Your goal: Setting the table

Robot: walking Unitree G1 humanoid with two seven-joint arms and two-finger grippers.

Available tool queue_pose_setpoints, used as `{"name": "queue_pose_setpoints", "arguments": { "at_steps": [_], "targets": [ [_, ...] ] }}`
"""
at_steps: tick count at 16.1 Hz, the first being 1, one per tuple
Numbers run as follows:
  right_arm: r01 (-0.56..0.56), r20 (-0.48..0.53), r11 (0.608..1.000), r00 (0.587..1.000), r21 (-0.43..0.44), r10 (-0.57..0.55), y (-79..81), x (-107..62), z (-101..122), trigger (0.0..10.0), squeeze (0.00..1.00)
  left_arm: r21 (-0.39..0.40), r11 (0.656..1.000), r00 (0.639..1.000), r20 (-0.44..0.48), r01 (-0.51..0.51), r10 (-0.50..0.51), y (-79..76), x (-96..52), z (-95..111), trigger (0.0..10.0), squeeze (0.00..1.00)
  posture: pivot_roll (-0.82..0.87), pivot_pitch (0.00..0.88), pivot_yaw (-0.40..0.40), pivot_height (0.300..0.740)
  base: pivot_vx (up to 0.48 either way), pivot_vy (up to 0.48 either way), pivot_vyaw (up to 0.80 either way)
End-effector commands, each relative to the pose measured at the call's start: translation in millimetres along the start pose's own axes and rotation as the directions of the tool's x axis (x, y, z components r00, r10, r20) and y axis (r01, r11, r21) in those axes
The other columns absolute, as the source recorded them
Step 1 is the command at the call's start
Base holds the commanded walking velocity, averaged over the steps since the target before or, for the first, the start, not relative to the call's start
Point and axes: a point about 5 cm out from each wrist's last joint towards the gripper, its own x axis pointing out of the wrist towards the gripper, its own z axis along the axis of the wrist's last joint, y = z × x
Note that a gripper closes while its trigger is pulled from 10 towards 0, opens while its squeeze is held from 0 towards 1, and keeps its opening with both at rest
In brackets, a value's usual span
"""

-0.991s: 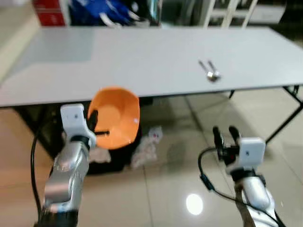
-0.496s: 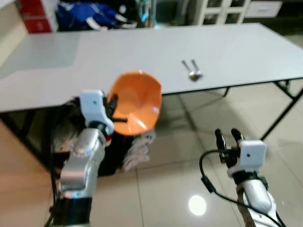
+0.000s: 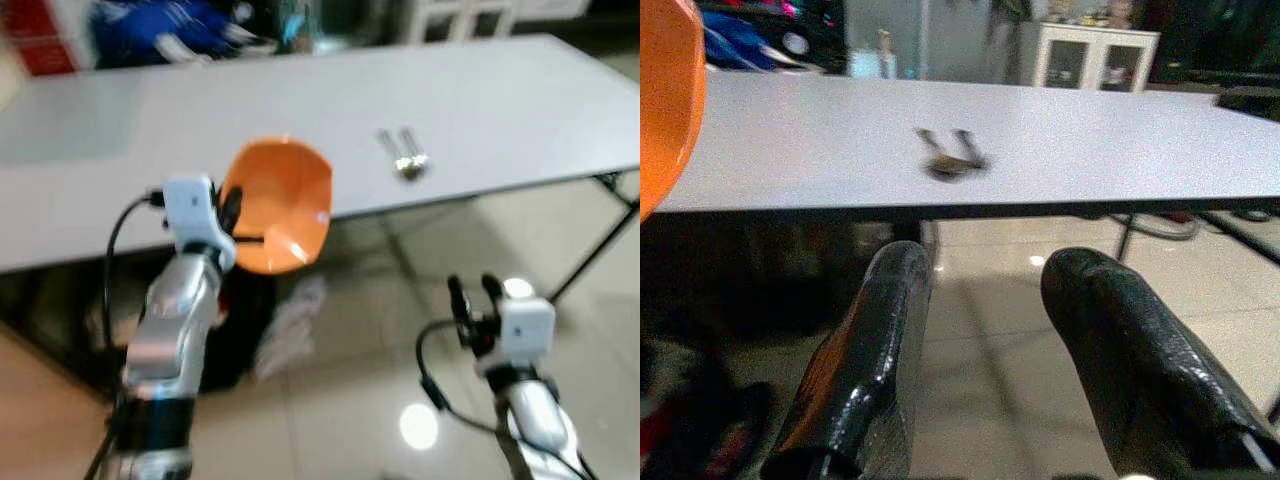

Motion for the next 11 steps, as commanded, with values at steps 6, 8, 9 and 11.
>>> {"name": "queue_pose_setpoints", "arguments": {
  "at_steps": [6,8,9,11],
  "targets": [
    [-0.005,0.019,1.0,1.0,-0.004,0.005,0.6,1.0,4.2,10.0,0.0,0.025,0.999,0.998,0.055,0.043,-0.044,-8.2,1.7,11.9,0.0,0.0,-0.02,0.0,0.015,0.74,0.48,0.0,0.0],
    [-0.008,0.018,1.0,1.0,-0.004,0.008,1.8,0.3,4.5,10.0,0.0,0.038,0.997,0.997,0.046,0.06,-0.062,-10.6,2.3,10.4,0.0,0.0,-0.03,0.0,0.015,0.74,0.48,0.0,0.0],
    [-0.009,0.018,1.0,1.0,-0.004,0.009,2.3,-0.1,4.7,10.0,0.0,0.038,0.997,0.997,0.046,0.068,-0.07,-12.0,2.2,9.8,0.0,0.0,-0.03,0.0,0.016,0.74,0.48,0.0,0.0],
    [-0.009,0.016,1.0,1.0,-0.005,0.009,3.2,-1.0,5.1,10.0,0.0,0.017,0.996,0.995,0.029,0.09,-0.091,-15.1,3.8,7.5,0.0,0.0,-0.04,0.0,0.018,0.74,0.0,0.0,0.0]
  ]
}}
